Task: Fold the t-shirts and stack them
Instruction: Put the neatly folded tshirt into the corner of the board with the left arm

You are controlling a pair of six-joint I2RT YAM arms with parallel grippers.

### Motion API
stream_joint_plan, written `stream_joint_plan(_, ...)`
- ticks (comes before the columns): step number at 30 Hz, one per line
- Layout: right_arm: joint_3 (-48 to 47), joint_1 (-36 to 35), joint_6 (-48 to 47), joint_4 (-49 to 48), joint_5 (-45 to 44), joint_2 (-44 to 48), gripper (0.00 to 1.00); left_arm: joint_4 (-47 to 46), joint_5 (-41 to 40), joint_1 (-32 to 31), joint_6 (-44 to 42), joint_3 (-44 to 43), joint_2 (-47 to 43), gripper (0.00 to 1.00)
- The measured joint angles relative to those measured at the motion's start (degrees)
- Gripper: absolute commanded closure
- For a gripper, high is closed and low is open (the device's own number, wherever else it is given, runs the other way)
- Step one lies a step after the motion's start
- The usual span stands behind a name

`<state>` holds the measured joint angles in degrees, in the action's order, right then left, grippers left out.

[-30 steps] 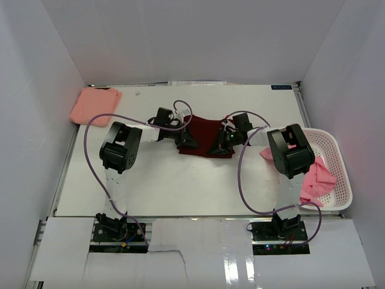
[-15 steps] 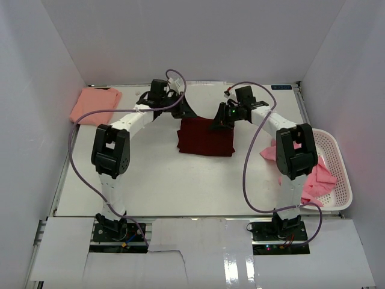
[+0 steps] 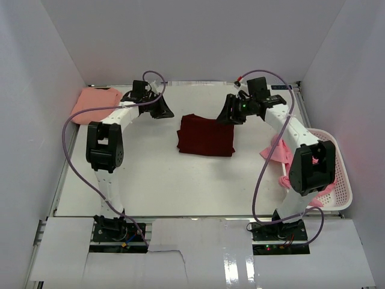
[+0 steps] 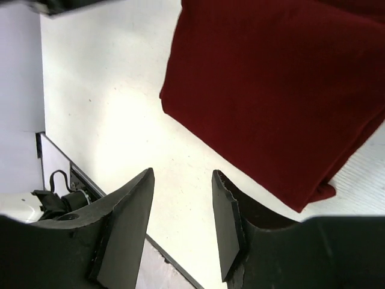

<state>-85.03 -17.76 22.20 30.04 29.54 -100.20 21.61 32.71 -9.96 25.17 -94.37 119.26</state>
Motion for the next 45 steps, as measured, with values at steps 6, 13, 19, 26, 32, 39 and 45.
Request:
stream_joint_plan(6,-4.0,1.6,-1.6,4.0,-1.6,5.6,0.42,3.7,-0.1,-0.7,-1.6,-0.8,6.0,0.71)
stream_joint_plan(13,-4.8,2.6,-2.9,6.5,-2.0,9.4,0.40,4.7,0.8,-0.9,-2.3,-1.8,7.4,0.62)
stream_joint_plan(19,-3.9,2.8,-3.3,7.5,-2.0,9.5,0.40,3.6,2.9,-0.9,-2.5,-2.0,8.0,0.35)
stream_joint_plan(26,-3.2,3.0,-3.5,7.7,-2.0,9.5,0.40,1.9,5.5,-0.9,-2.4,-1.9,8.8,0.02)
stream_joint_plan(32,-3.2,3.4,-3.7,7.7,-1.9,9.6,0.40,0.3,7.7,-0.9,-1.8,-1.9,8.8,0.02)
stream_joint_plan(39,-3.1,3.5,-3.7,7.6,-1.7,9.7,0.40,-0.3,10.3,-0.9,-1.3,-1.9,10.6,0.02)
stream_joint_plan(45,-1.5,3.6,-3.8,7.5,-1.1,10.3,0.40,-0.7,10.4,-1.5,-1.3,-2.0,10.7,0.04)
